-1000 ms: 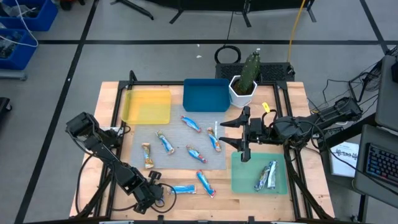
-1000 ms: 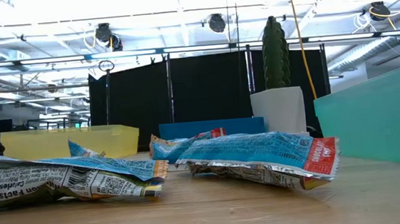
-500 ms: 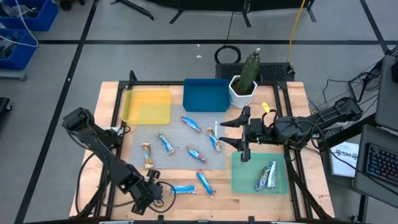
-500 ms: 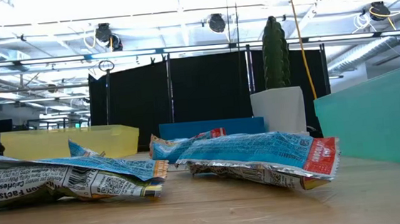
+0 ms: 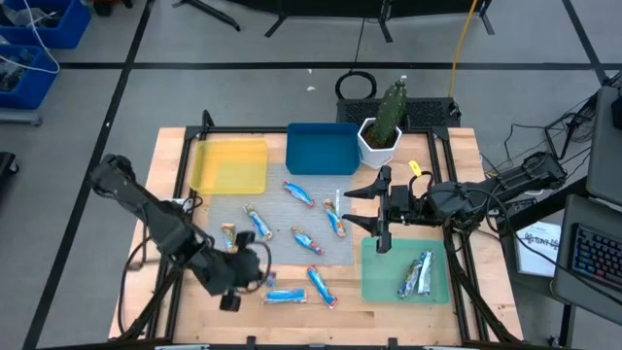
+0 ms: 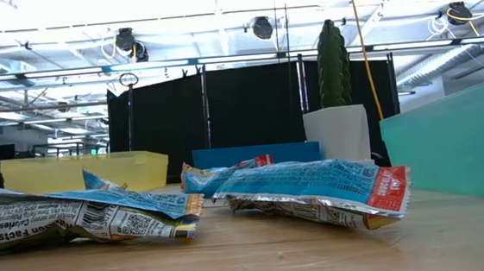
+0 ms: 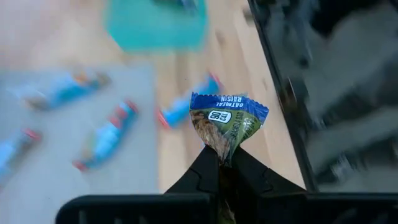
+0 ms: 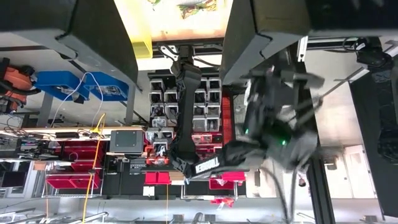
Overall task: Pick and place Granola Bars by type
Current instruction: Put the blue granola bar into the green bin
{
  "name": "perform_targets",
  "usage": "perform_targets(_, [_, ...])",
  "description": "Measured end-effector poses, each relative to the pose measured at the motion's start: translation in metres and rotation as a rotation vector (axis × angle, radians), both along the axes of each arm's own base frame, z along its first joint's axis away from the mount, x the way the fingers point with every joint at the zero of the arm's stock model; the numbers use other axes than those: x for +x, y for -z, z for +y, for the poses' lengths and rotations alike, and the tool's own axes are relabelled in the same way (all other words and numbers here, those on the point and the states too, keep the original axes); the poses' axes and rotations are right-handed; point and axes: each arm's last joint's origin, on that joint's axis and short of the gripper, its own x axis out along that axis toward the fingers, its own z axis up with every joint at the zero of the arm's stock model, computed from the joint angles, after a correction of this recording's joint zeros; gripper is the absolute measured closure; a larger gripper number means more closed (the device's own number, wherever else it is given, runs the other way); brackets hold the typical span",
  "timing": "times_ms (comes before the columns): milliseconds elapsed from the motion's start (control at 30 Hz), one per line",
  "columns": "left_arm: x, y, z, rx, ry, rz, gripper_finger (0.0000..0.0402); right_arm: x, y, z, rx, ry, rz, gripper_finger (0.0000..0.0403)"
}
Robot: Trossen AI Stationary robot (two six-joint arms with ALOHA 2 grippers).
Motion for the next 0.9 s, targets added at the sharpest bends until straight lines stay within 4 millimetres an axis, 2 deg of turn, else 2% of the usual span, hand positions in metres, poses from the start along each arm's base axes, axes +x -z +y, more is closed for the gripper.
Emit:
perform_targets(200, [0.019,-0.051,0.022,0.03,-0.112,-0.218,0.0384,0.0,0.0,0.0,0.011,-0.001,-0.002,0.0181])
perform_targets(333, [0.032,-0.076,0.037,0.011,-0.181,-0.378,0.0384,0.0,-0.001,0.0,0.017,-0.001,-0.016,0.0181])
perform_targets(500, [0.043,-0.094,0.049,-0.006,-0.21,-0.525,0.0384,0.0,-0.004,0.0,0.011,-0.002,-0.044,0.0181])
perform_targets(900, [0.059,-0.115,0.079,-0.019,-0.352,-0.742,0.0385,-0.002,-0.02,-0.001,0.018,0.001,-0.092,0.0181])
